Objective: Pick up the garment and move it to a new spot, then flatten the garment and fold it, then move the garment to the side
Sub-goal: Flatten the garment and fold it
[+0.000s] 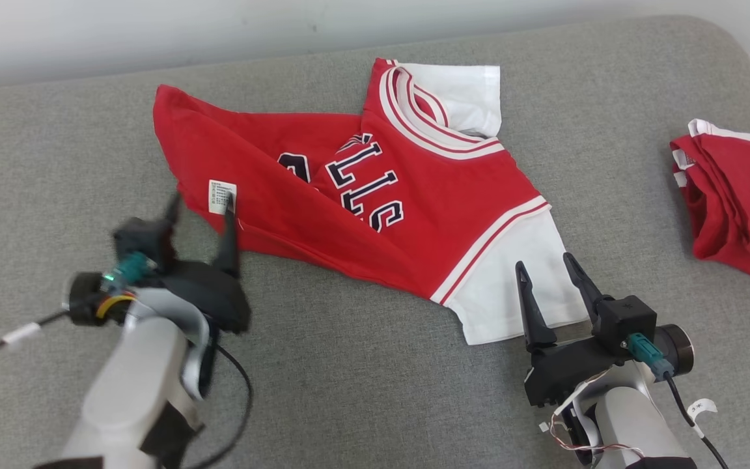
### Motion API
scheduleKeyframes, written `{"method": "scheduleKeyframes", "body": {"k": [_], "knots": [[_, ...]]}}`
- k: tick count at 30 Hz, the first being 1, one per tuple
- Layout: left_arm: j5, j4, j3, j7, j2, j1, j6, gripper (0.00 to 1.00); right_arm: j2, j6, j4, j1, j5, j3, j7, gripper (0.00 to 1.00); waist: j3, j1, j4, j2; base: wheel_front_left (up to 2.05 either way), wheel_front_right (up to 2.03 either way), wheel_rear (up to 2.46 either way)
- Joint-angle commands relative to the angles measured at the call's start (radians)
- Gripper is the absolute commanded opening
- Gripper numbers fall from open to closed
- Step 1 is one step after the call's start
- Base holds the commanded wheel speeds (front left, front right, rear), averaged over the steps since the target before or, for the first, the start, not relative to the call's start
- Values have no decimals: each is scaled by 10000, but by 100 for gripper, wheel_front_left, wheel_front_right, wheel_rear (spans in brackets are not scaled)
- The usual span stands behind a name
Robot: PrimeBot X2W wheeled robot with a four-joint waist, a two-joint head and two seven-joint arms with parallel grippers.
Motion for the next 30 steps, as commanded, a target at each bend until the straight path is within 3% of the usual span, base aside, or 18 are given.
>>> {"method": "scheduleKeyframes", "body": {"k": [1, 14, 23, 24, 25, 26, 27, 30], "knots": [[176, -157, 1, -29, -164, 322, -75, 100, 25, -28, 33, 109, 75, 62, -34, 100, -69, 0, 56, -1, 0, 0, 0], [924, 100, 282, -31, -356, 331, -84, 100, 27, -27, 129, 19, 235, 229, -35, 100, 176, 0, -388, -1, 0, 0, 0], [1283, 525, 633, -32, -289, -22, 304, 100, 27, -27, 85, -46, 338, 215, -35, 100, 330, 0, -555, -1, 0, 0, 0], [1302, 553, 660, -32, -305, -42, 319, 84, 27, -27, 77, -57, 344, 213, -35, 100, 343, 0, -554, -1, 0, 0, 0], [1318, 575, 691, -32, -305, -60, 305, 51, 26, -27, 72, -62, 345, 217, -35, 100, 361, 0, -552, -1, 0, 0, 0], [1318, 575, 691, -32, -305, -60, 305, 51, 26, -27, 72, -62, 345, 217, -35, 100, 361, 0, -552, -1, 0, 0, 0], [1357, 595, 751, -32, -339, -46, 281, 4, 26, -27, 73, -71, 339, 217, -35, 100, 382, 0, -532, -1, 0, 0, 0], [1429, 427, 875, -32, -384, 5, 255, 0, 26, -28, 81, -75, 329, 166, -35, 100, 379, 0, -454, -1, 0, 0, 0]]}}
